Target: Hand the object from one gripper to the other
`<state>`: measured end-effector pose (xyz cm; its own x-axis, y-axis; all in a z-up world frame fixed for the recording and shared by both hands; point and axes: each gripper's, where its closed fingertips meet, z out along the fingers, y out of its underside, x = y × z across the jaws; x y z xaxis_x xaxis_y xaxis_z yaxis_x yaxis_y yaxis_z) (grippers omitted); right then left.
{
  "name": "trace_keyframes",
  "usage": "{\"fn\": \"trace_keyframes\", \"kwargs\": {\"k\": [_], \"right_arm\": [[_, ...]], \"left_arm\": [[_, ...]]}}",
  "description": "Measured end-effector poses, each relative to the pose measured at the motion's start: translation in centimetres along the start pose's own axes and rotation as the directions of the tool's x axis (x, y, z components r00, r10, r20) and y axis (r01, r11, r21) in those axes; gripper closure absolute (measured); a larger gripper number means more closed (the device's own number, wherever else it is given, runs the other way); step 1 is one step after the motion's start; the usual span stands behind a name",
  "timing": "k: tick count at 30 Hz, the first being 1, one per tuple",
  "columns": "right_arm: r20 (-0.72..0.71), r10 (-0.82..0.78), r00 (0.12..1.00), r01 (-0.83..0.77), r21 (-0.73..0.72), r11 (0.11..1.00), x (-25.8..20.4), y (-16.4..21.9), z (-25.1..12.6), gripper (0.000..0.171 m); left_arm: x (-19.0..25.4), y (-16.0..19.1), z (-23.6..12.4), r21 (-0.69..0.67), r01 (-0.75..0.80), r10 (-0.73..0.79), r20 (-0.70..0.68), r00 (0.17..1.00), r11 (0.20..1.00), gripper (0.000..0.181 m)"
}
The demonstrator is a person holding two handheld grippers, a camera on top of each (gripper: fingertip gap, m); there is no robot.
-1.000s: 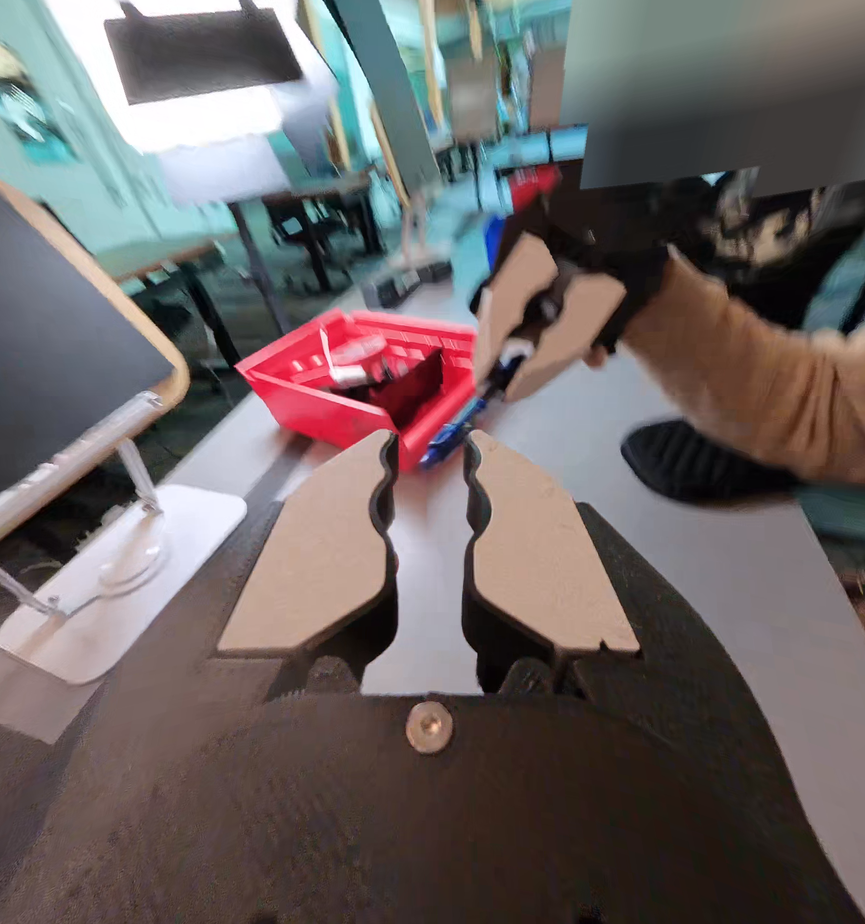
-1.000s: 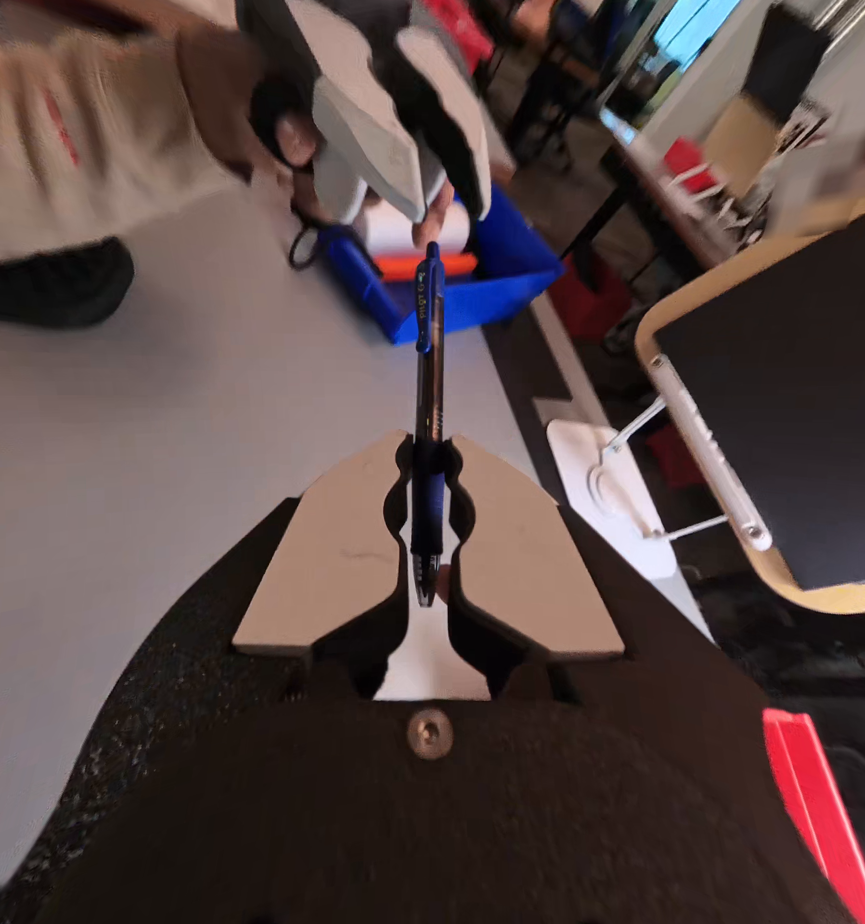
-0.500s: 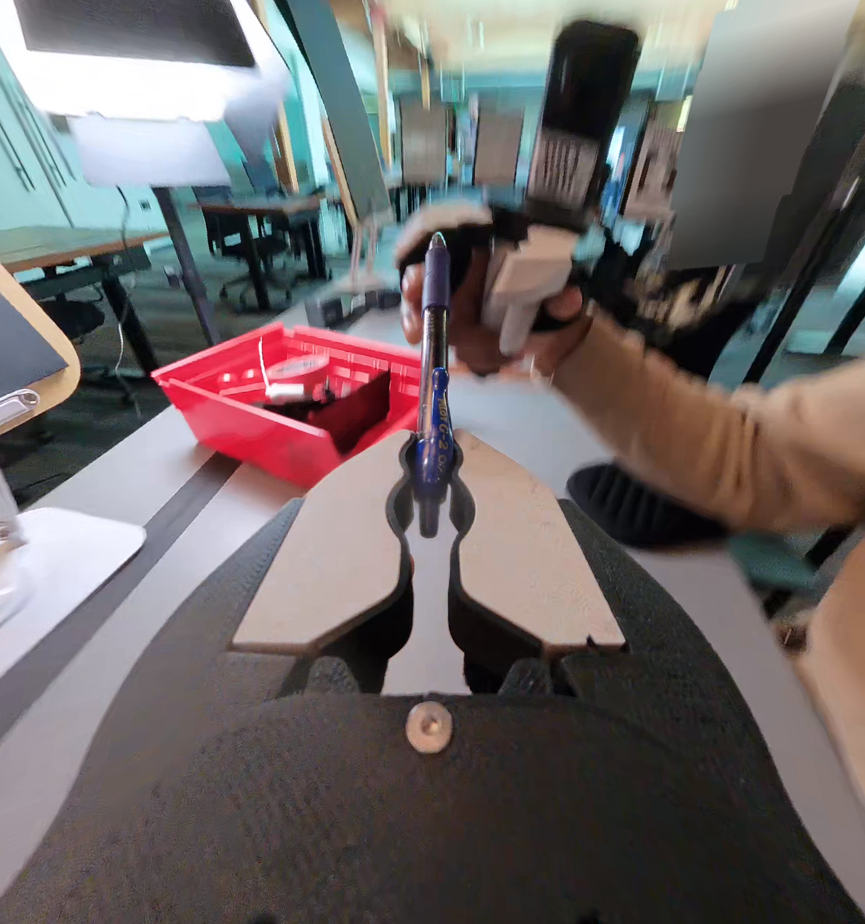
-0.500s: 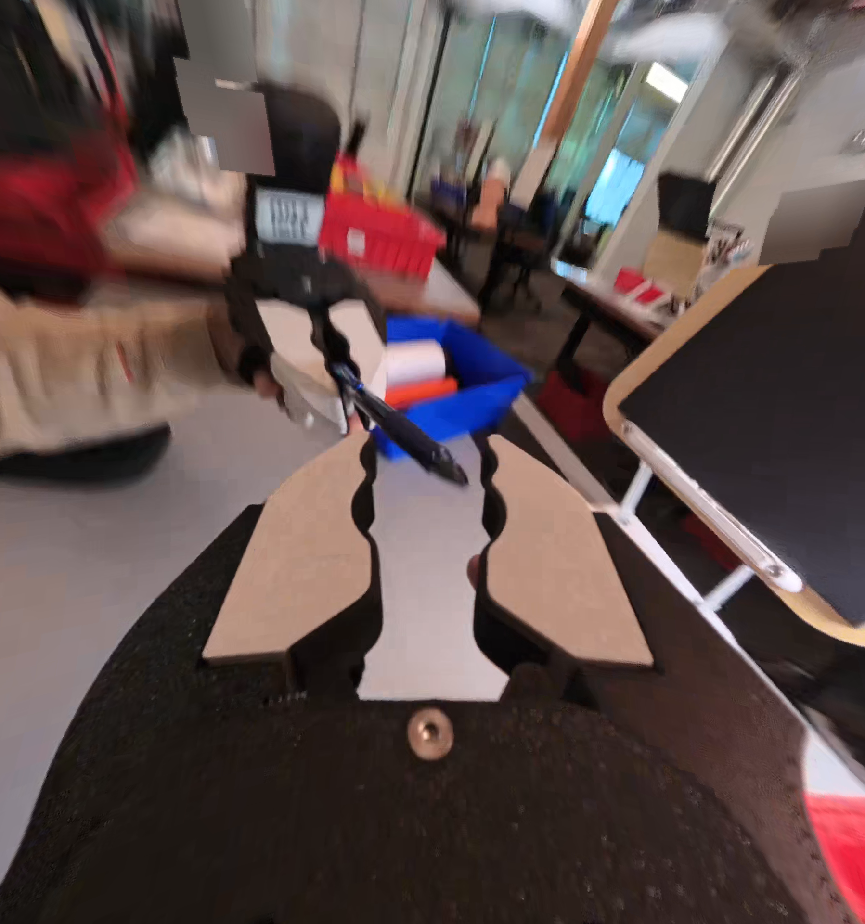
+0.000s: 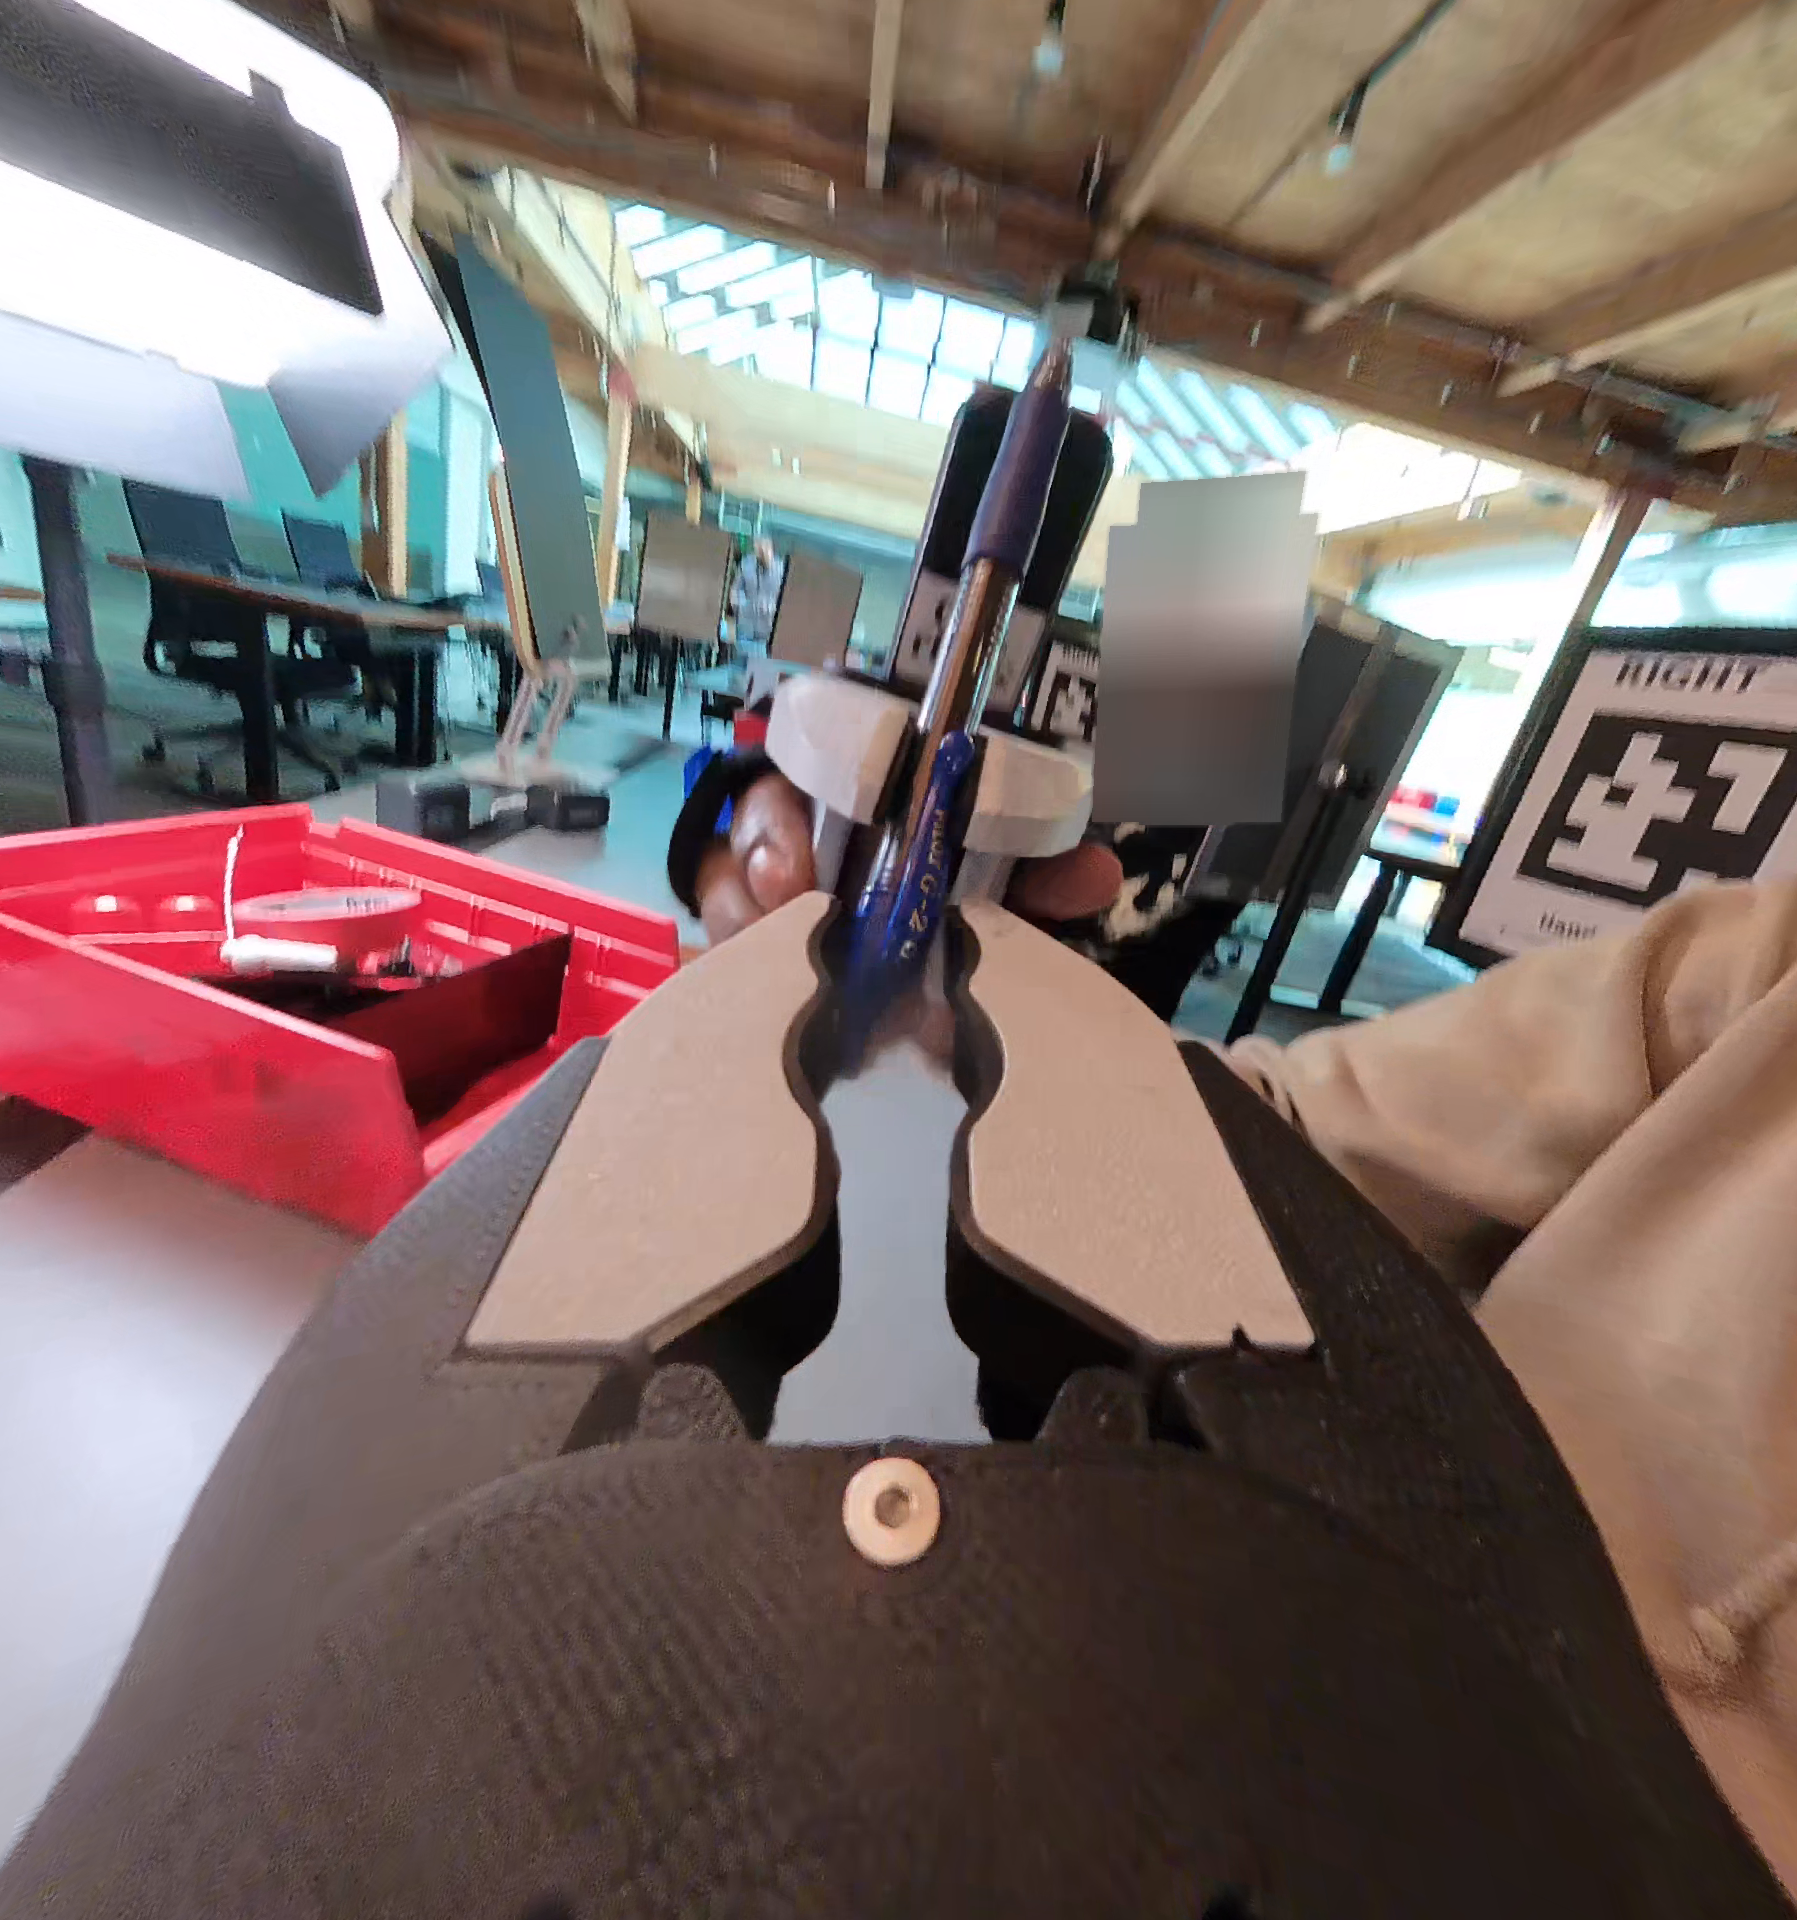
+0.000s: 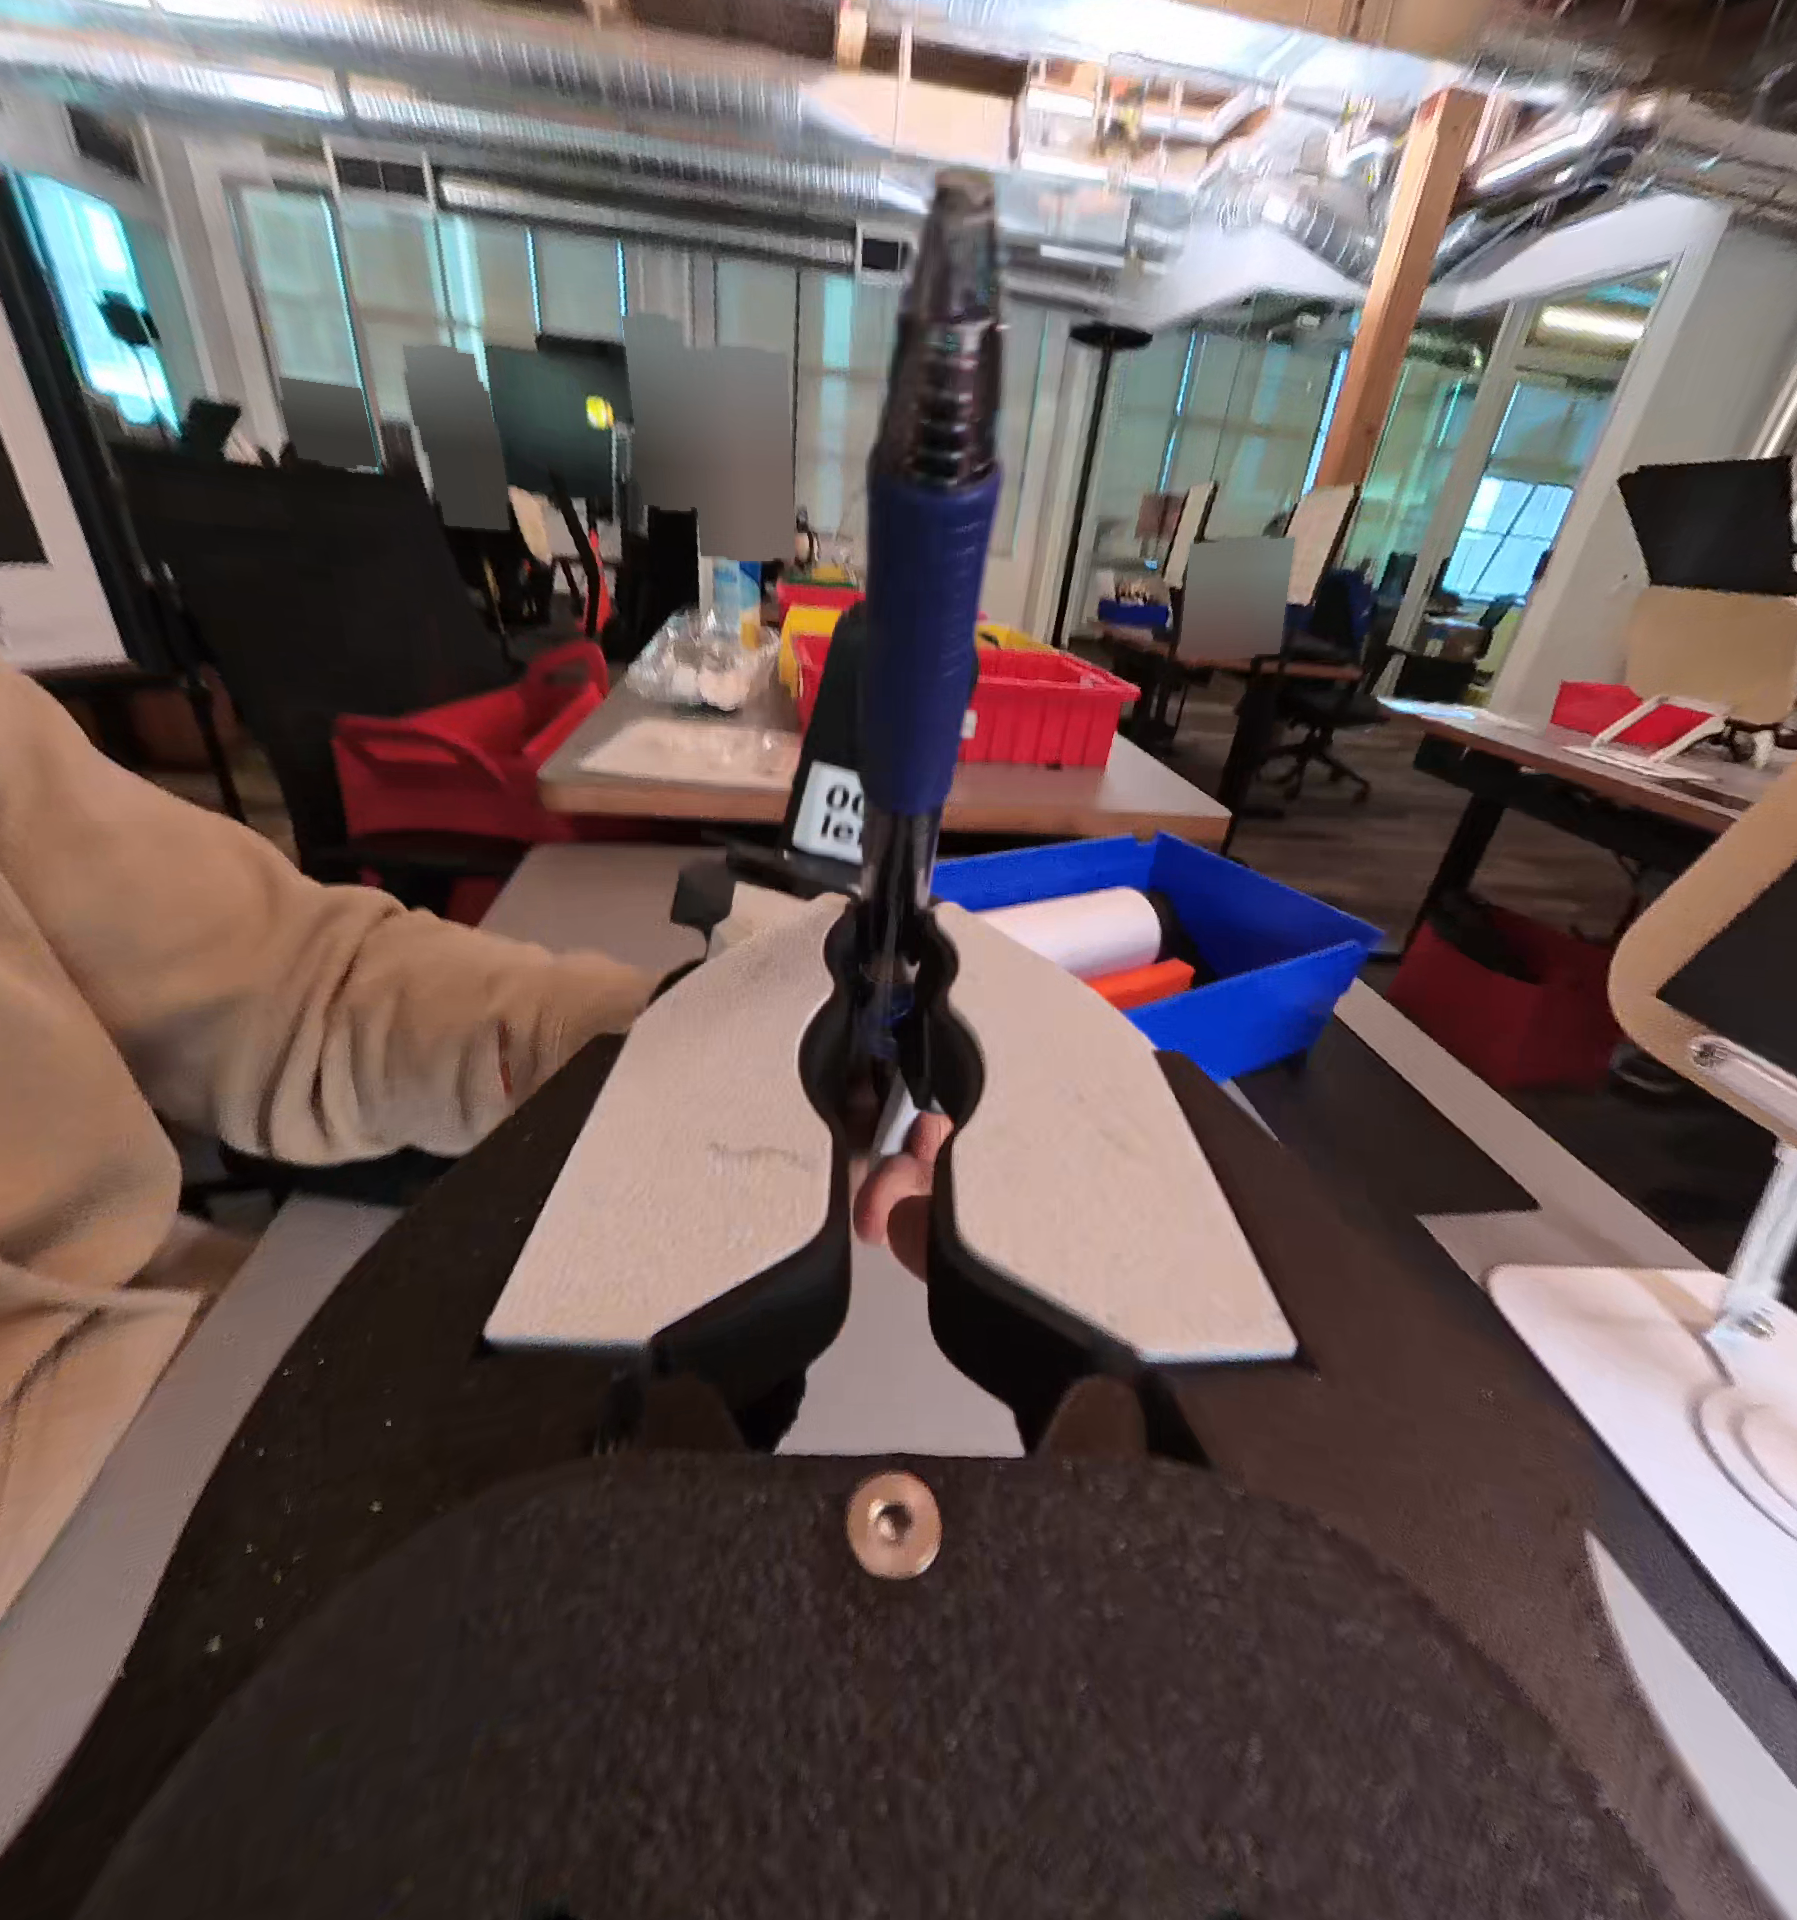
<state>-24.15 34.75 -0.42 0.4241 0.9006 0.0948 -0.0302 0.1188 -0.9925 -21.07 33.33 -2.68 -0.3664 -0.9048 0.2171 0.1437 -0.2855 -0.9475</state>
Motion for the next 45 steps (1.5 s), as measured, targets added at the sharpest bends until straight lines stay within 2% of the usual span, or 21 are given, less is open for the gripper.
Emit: {"fn": "trace_keyframes", "kwargs": {"k": [3, 6, 10, 15, 20, 21, 24, 26, 27, 29, 30, 31, 33, 36, 39, 41, 43, 45], "right_arm": [[0.009, 0.002, 1.0, -0.001, -0.121, 0.993, 0.0, 0.8, -1.0, 0.161], [0.01, 0.063, 0.998, -0.059, -0.24, 0.969, 0.2, 2.0, -1.9, 0.161], [0.008, 0.147, 0.989, -0.136, -0.332, 0.933, 0.2, 3.4, -2.4, 0.161], [-0.002, 0.204, 0.979, -0.197, -0.281, 0.939, 0.5, 2.8, -2.0, 0.161], [-0.04, 0.193, 0.98, -0.196, -0.114, 0.974, 1.6, 0.8, -1.6, 0.16], [-0.06, 0.177, 0.982, -0.181, -0.083, 0.98, 1.9, 0.5, -1.6, 0.157], [-0.029, 0.176, 0.984, -0.178, -0.099, 0.979, 1.6, 1.1, -1.3, 0.13], [-0.004, 0.184, 0.983, -0.183, -0.076, 0.98, 1.3, 1.3, -0.7, 0.13], [0.007, 0.183, 0.983, -0.183, -0.056, 0.982, 1.1, 1.2, -0.3, 0.135], [-0.012, 0.169, 0.985, -0.17, -0.051, 0.984, 1.2, 1.5, 0.3, 0.157], [-0.014, 0.16, 0.987, -0.161, -0.05, 0.986, 1.2, 1.5, 0.3, 0.16], [-0.012, 0.159, 0.987, -0.159, -0.06, 0.985, 1.1, 1.5, 0.3, 0.16], [-0.013, 0.147, 0.989, -0.147, -0.082, 0.986, 1.0, 1.4, -0.1, 0.16], [-0.03, 0.135, 0.99, -0.137, -0.092, 0.986, 1.3, 1.3, -0.6, 0.16], [-0.02, 0.14, 0.99, -0.142, -0.12, 0.983, 1.1, 2.2, 0.1, 0.16], [-0.011, 0.135, 0.991, -0.135, -0.152, 0.979, 0.7, 3.3, 1.0, 0.16], [0.002, 0.13, 0.992, -0.127, -0.172, 0.977, 0.2, 4.0, 1.7, 0.16], [-0.009, 0.12, 0.993, -0.12, -0.175, 0.977, 0.3, 4.2, 2.0, 0.16]], "left_arm": [[-0.4, 1.8, -0.4, -0.189, -0.041, 0.046, 0.025, 0.999, 0.981, 0.16], [-0.7, 3.5, -0.7, -0.349, -0.157, 0.189, 0.057, 0.98, 0.924, 0.162], [-1.2, 4.7, -0.7, -0.438, -0.219, 0.282, 0.084, 0.956, 0.872, 0.171], [-1.3, 4.0, -0.2, -0.351, -0.147, 0.192, 0.097, 0.976, 0.925, 0.173], [-1.4, 1.8, -0.3, -0.194, -0.063, 0.086, 0.11, 0.99, 0.979, 0.175], [-1.5, 1.2, -0.4, -0.158, -0.052, 0.071, 0.111, 0.991, 0.986, 0.175], [-1.4, -0.3, -1.0, -0.072, -0.034, 0.042, 0.107, 0.993, 0.997, 0.175], [-1.4, -0.4, -1.0, -0.07, -0.026, 0.033, 0.102, 0.994, 0.997, 0.175], [-1.4, -0.2, -0.9, -0.076, -0.029, 0.037, 0.104, 0.994, 0.997, 0.175], [-1.2, 0.0, -0.7, -0.078, -0.023, 0.03, 0.092, 0.995, 0.997, 0.175], [-1.2, 0.0, -0.7, -0.079, -0.02, 0.027, 0.087, 0.996, 0.997, 0.175], [-1.1, 0.1, -0.7, -0.09, -0.018, 0.025, 0.078, 0.997, 0.996, 0.174], [-1.1, -0.4, -1.3, -0.093, -0.028, 0.035, 0.074, 0.997, 0.995, 0.16], [-0.7, -2.2, -2.4, -0.056, -0.04, 0.044, 0.071, 0.997, 0.998, 0.158], [-0.6, -2.4, -2.3, -0.074, -0.084, 0.091, 0.101, 0.991, 0.994, 0.156], [-0.7, -1.6, -1.9, -0.128, -0.112, 0.128, 0.122, 0.984, 0.985, 0.158], [-1.1, -0.9, -1.9, -0.177, -0.137, 0.164, 0.147, 0.976, 0.975, 0.171], [-1.2, -0.7, -2.0, -0.199, -0.134, 0.164, 0.144, 0.976, 0.971, 0.171]]}}
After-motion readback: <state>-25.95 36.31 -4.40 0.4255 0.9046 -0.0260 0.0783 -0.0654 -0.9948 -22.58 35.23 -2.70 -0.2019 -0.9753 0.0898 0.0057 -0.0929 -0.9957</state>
